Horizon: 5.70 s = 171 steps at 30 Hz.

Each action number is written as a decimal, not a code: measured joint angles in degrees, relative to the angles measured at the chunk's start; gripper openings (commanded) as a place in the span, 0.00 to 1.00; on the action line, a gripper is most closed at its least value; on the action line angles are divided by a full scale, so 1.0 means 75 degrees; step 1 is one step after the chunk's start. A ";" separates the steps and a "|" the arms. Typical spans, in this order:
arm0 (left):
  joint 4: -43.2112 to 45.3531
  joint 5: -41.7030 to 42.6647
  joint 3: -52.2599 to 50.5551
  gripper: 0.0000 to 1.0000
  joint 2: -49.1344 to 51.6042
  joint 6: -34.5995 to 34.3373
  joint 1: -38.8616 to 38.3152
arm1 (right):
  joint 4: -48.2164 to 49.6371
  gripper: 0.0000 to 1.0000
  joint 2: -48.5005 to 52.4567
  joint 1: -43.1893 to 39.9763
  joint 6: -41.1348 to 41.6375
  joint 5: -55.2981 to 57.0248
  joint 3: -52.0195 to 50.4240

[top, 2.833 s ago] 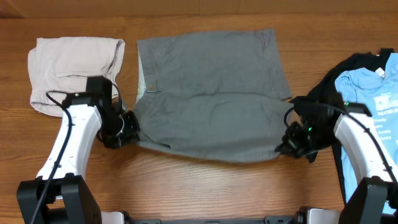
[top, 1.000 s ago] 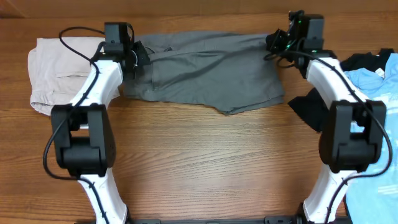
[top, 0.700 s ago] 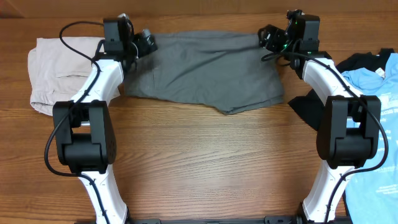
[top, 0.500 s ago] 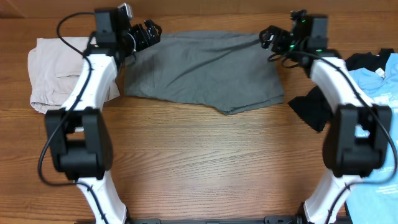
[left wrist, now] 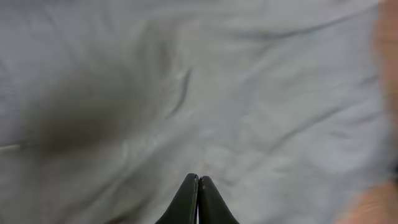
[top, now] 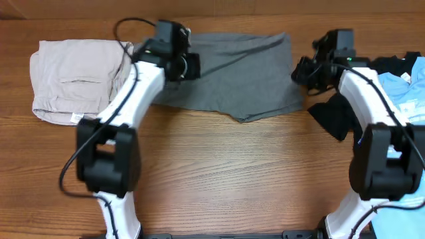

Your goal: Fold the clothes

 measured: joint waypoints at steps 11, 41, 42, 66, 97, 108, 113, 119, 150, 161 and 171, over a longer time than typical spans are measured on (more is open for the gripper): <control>0.0315 -0.0632 -0.0073 0.20 0.1408 -0.0015 -0.0085 | -0.0577 0.04 0.0662 0.0003 0.0087 0.0545 -0.0335; -0.1929 0.1568 -0.0073 0.04 -0.1250 0.0423 -0.0157 | -0.1172 0.04 -0.1582 0.0032 0.0458 0.1664 -0.1174; -0.2180 0.1565 -0.0073 0.04 -0.1221 0.0423 -0.0201 | -0.0778 0.04 -0.1451 0.0035 0.0382 0.1521 -0.1183; -0.2687 0.0664 -0.0076 0.06 -0.1151 0.0490 -0.0248 | -0.1979 0.04 0.0382 0.0096 0.0656 0.0259 -0.1332; 0.0198 -0.0254 -0.0117 0.04 0.0956 0.0414 -0.0251 | -0.0015 0.04 0.0058 0.1134 -0.0125 0.0289 -0.0169; 0.1247 -0.0455 -0.0119 0.04 0.1116 0.0356 -0.0248 | 0.1169 0.04 0.0991 0.1148 -0.0137 0.0592 -0.0181; 0.1311 -0.1023 -0.0119 0.04 0.1116 0.0306 -0.0248 | 0.2186 0.04 0.1204 0.1148 -0.0137 0.0743 -0.0210; 0.1518 -0.1638 -0.0119 0.04 0.1116 0.0294 -0.0248 | 0.2830 0.04 0.1204 0.1148 -0.0140 0.0935 -0.0210; 0.1915 -0.1128 0.0618 0.04 0.0842 0.0189 -0.0286 | 0.2530 0.18 0.1588 0.1142 -0.0198 0.1725 0.0085; 0.2938 -0.0804 0.0624 0.04 0.2445 -0.0050 -0.1008 | 0.2556 0.22 0.1568 0.1142 -0.0367 0.1693 0.0108; 0.3949 -0.1719 0.0627 0.04 0.2614 -0.0172 -0.0973 | 0.2203 0.24 0.1559 0.0918 -0.0883 0.2532 0.0114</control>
